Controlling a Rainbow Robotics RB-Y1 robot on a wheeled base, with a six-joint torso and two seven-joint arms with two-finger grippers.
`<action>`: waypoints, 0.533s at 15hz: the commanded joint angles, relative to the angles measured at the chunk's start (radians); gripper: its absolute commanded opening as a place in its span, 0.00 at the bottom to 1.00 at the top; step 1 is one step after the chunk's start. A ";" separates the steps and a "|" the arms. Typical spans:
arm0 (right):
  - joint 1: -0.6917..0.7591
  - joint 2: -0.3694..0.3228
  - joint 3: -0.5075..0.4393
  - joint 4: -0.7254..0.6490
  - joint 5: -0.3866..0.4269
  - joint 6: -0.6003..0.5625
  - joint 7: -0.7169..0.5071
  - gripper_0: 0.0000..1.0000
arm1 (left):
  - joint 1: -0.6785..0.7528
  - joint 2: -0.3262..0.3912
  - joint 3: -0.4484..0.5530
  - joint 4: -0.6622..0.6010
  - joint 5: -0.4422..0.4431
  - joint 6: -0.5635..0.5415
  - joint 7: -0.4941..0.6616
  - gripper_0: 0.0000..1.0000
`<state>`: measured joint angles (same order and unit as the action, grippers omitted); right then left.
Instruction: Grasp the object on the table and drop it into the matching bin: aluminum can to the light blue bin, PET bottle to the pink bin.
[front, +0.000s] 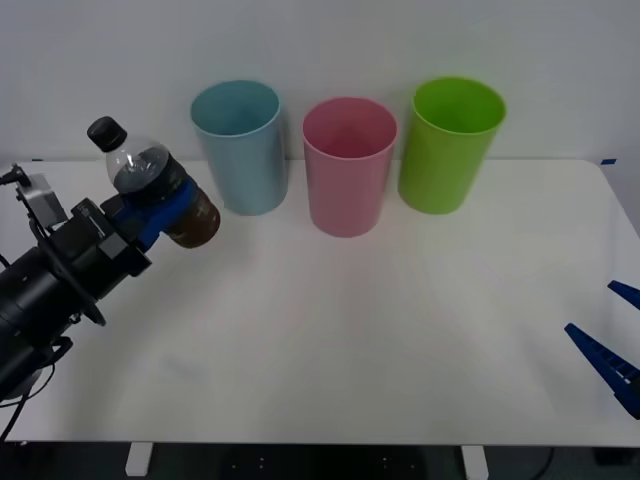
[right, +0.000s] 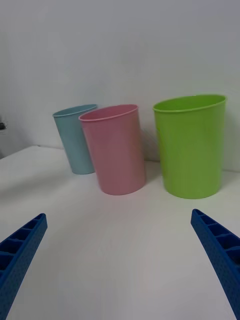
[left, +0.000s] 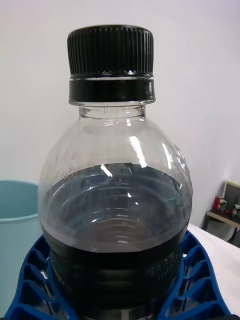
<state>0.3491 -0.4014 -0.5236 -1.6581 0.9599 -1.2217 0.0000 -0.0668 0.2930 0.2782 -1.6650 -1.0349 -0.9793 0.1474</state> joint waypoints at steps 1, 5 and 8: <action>0.000 0.000 0.000 0.000 0.000 0.000 0.000 1.00 | -0.056 0.000 0.001 -0.001 -0.042 0.042 0.052 0.00; 0.000 0.000 0.000 0.000 0.000 0.000 0.000 1.00 | -0.160 0.000 -0.013 0.001 -0.136 0.122 0.169 0.00; 0.000 0.000 0.000 0.000 0.000 0.000 0.000 1.00 | -0.231 0.000 -0.062 0.010 -0.205 0.194 0.242 0.00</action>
<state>0.3491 -0.4014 -0.5236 -1.6581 0.9599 -1.2217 0.0000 -0.2801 0.2930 0.2313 -1.6628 -1.2220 -0.8039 0.3768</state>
